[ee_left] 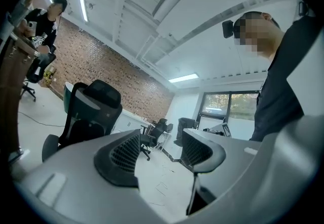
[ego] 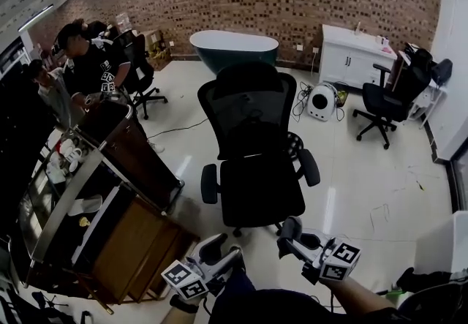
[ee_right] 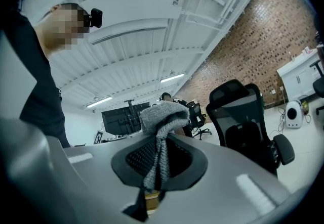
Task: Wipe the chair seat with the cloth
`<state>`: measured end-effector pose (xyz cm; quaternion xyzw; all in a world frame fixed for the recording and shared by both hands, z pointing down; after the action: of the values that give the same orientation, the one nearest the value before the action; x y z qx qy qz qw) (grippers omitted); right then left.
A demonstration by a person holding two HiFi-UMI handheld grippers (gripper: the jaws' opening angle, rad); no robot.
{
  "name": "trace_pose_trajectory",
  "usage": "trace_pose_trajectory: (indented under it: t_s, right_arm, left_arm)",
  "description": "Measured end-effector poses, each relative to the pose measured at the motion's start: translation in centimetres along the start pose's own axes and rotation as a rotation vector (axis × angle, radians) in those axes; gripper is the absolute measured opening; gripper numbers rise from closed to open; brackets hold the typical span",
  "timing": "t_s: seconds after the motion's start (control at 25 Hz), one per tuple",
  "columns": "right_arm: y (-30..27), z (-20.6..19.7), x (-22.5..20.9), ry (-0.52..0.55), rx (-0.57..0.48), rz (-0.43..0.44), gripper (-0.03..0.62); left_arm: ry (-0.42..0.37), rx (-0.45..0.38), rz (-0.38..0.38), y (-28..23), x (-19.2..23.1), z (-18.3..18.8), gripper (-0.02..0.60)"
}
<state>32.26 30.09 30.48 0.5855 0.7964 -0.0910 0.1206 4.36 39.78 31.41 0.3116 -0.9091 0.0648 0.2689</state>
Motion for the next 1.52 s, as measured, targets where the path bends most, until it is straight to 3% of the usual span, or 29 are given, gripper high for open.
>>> trace_pose_trajectory:
  t_s: [0.36,0.56,0.8,1.16,1.52]
  right_arm:
    - [-9.4,2.1,-6.5,0.006,0.005,-0.058,0.028]
    - [-16.8,3.2,-9.7,-0.056,-0.013,-0.092,0.028]
    - [-23.9,5.2,-11.6,-0.042,-0.026,-0.09,0.028]
    - [-28.1,6.5,-14.3,-0.017,-0.01,-0.071,0.029]
    - [-30.3,6.6,-18.1,0.001,0.034,-0.016,0.028]
  left_arm:
    - [0.031,0.018,-0.102,-5.5,11.1,5.6,0.282]
    - [0.057,0.049,-0.173,-7.4,17.5,10.0,0.283]
    - [0.052,0.078,-0.176,-7.8,23.2,14.5,0.283]
    - [0.076,0.061,-0.184,-9.0,26.8,15.0,0.283]
    - [0.073,0.062,-0.126,-11.5,27.9,16.1,0.285]
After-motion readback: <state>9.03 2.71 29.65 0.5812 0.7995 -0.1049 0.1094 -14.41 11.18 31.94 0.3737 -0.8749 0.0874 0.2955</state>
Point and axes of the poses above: the fingertips, and each gripper's own axes: y backward along the fingers, x to its left, z out of its top, the point moved 10 cm from there along y, backward along the fingers, and after that the axes turned 6 degrees about y, right-handed, at the moved point
